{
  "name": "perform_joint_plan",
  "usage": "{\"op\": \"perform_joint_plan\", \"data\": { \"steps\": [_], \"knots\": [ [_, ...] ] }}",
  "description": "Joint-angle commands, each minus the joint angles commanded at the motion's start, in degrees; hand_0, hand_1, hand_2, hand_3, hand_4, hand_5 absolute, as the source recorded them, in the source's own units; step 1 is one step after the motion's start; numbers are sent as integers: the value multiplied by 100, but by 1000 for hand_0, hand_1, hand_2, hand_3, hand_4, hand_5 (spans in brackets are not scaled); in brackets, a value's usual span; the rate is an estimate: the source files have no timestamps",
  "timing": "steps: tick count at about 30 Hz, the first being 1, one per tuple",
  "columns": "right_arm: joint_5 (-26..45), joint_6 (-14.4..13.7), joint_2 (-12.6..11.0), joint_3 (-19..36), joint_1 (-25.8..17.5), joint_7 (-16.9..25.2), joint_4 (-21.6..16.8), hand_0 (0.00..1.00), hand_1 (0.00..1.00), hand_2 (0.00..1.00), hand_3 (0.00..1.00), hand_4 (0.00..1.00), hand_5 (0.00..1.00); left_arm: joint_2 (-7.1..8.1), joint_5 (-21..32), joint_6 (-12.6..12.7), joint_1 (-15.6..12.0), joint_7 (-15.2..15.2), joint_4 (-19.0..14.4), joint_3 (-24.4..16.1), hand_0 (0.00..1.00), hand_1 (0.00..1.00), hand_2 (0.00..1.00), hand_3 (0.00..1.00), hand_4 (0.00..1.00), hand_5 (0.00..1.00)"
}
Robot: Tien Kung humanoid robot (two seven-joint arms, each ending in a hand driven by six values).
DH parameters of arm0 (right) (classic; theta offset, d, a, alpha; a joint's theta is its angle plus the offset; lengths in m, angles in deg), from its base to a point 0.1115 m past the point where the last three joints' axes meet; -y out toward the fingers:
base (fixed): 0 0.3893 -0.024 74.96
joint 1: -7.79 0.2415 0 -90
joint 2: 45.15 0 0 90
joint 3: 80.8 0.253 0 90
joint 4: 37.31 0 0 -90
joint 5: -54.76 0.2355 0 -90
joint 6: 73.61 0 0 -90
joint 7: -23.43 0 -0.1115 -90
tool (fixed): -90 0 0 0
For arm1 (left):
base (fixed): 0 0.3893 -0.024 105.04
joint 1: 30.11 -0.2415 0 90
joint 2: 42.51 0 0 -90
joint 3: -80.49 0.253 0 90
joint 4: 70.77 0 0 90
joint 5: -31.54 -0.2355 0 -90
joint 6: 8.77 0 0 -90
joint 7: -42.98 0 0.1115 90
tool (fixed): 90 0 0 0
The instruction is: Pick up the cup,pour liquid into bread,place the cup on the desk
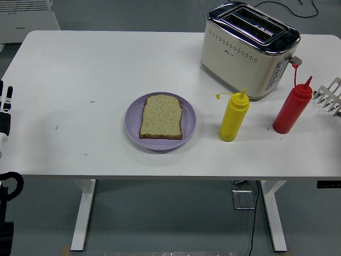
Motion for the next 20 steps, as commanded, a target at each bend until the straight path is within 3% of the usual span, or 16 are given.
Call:
{"op": "perform_joint_plan", "data": {
  "steps": [20],
  "knots": [
    [42, -9, 7, -18, -22, -13, 17, 794, 736, 755, 823, 779, 576, 0, -20, -26, -28, 2, -9, 37, 789, 747, 739, 685, 566, 998]
  ]
}}
